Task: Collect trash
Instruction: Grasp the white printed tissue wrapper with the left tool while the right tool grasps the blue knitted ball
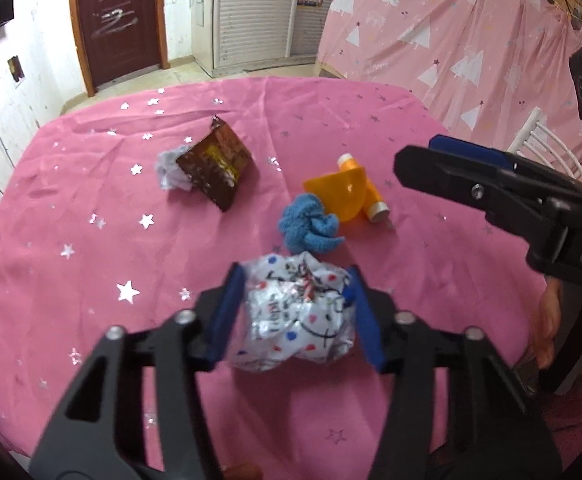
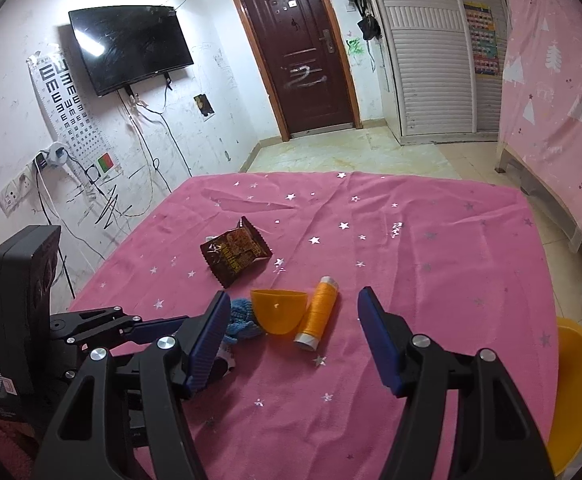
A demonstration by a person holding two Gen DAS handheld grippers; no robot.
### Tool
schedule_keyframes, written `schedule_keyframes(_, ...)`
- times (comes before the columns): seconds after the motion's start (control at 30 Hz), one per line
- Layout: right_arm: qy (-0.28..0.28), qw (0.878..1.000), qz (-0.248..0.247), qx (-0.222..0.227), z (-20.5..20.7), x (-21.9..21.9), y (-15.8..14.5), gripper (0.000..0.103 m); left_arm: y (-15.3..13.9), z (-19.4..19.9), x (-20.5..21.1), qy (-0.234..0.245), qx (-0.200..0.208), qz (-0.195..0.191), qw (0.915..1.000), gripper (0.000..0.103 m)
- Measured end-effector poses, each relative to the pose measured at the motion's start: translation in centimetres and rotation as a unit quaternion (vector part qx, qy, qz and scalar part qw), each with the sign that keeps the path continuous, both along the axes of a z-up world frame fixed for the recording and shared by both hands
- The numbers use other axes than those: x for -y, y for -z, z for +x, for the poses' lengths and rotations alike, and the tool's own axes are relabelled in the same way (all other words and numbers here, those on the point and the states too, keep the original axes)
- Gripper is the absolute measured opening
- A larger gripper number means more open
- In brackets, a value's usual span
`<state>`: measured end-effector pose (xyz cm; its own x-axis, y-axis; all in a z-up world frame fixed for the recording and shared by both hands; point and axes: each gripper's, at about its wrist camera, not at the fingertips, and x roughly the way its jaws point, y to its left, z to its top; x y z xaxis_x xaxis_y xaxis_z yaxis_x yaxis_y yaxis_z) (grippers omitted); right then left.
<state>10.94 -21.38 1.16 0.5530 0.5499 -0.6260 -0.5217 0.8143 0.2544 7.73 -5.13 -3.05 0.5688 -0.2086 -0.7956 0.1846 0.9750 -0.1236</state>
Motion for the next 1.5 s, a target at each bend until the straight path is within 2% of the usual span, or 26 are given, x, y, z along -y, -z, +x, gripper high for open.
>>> schedule_keyframes(0.27, -0.035, 0.999, -0.004, 0.003, -0.6, -2.3, 0.0, 0.06, -1.1, -1.0, -3.0, -0.037, 0.02, 0.002, 0.9991, 0.04)
schedule_keyframes(0.57, -0.078, 0.997, -0.012, -0.017, -0.7, -5.9, 1.0, 0.06, -2.5, -1.7, -7.4, -0.092, 0.043, -0.013, 0.9947, 0.04)
schedule_keyframes(0.9, -0.075, 0.995, -0.049, -0.036, 0.1, -8.1, 2.8, 0.06, -2.3, -1.6, -9.4, -0.116, 0.04, -0.028, 0.9921, 0.04)
schedule_keyframes(0.93, -0.072, 0.995, -0.054, -0.037, 0.2, -8.3, 3.0, 0.058, -2.3, -1.6, -9.5, -0.117, 0.04, -0.03, 0.9919, 0.04)
schedule_keyframes(1.07, -0.061, 0.994, -0.079, -0.038, 0.5, -8.6, 3.6, 0.031, -2.2, -1.4, -9.7, -0.12, 0.038, -0.034, 0.9915, 0.04)
schedule_keyframes(1.13, -0.06, 0.994, -0.087, -0.035, 0.5, -8.8, 3.7, 0.022, -2.1, -1.4, -9.7, -0.12, 0.036, -0.035, 0.9916, 0.04)
schedule_keyframes(1.5, -0.049, 0.996, -0.07, -0.014, 0.1, -7.9, 2.5, 0.021, -3.1, -1.2, -8.1, -0.104, 0.044, -0.029, 0.9932, 0.04)
